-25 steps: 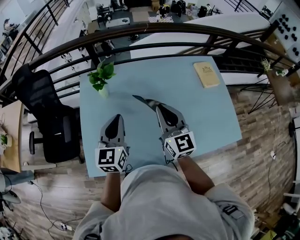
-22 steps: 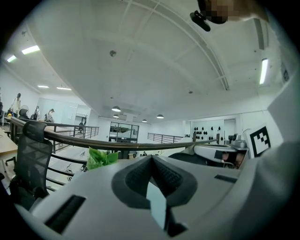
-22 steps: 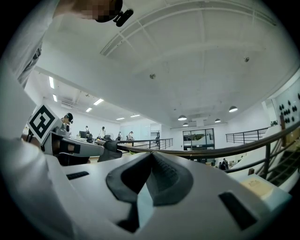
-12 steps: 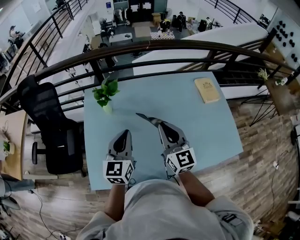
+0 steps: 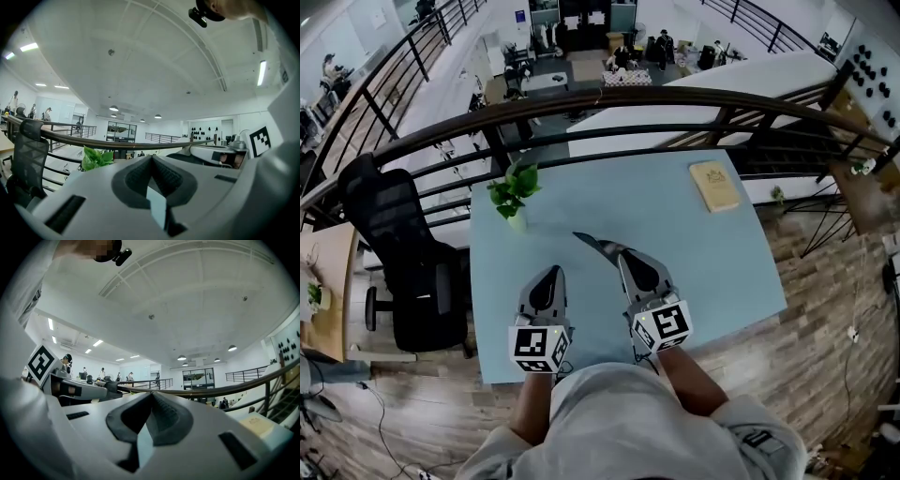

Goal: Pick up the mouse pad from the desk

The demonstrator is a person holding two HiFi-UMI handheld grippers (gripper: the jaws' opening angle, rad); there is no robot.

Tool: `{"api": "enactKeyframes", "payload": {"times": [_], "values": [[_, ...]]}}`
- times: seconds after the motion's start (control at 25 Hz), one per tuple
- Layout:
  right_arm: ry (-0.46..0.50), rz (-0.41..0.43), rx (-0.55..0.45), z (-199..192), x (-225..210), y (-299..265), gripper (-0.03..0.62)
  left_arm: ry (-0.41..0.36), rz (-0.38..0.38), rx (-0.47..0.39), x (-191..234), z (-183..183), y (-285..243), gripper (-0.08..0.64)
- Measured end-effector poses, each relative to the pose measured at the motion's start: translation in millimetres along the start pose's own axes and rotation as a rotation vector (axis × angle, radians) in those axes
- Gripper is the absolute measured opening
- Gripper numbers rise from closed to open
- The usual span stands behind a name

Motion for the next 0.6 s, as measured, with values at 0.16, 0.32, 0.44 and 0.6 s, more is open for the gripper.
{"api": "enactKeyframes", "payload": {"times": [0.16,0.32,0.44,0.6], "values": [[0.001,-0.002,-0.002,0.7,-0.9,1.4,0.014,0.0,-0.001,0.0,-1.2,-0.3,0.4,0.011],[0.008,-0.002,0.0,2.3,-0.8,1.4,0.014,0.003,-0.001,0.002,-1.4,-0.8,0.3,0.011],[0.007,-0.002,0.004,0.4,-0.2,2.8,0.014,0.002,-0.004,0.001,-2.7,-1.0,0.1,0.011],[0.007,-0.005,0.006,-1.1,-0.2,5.1,0.014,0.002,-0.006,0.002,-3.4,-1.9,0.5,0.011]]}}
Point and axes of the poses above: the fingertips, and each gripper's own axes: y backward along the fingers, x to its left, z out of its top, the point moved 6 cm from there along y, backward along the fingers, and after that the axes turned 7 degrees about y, right-handed, at the moved point
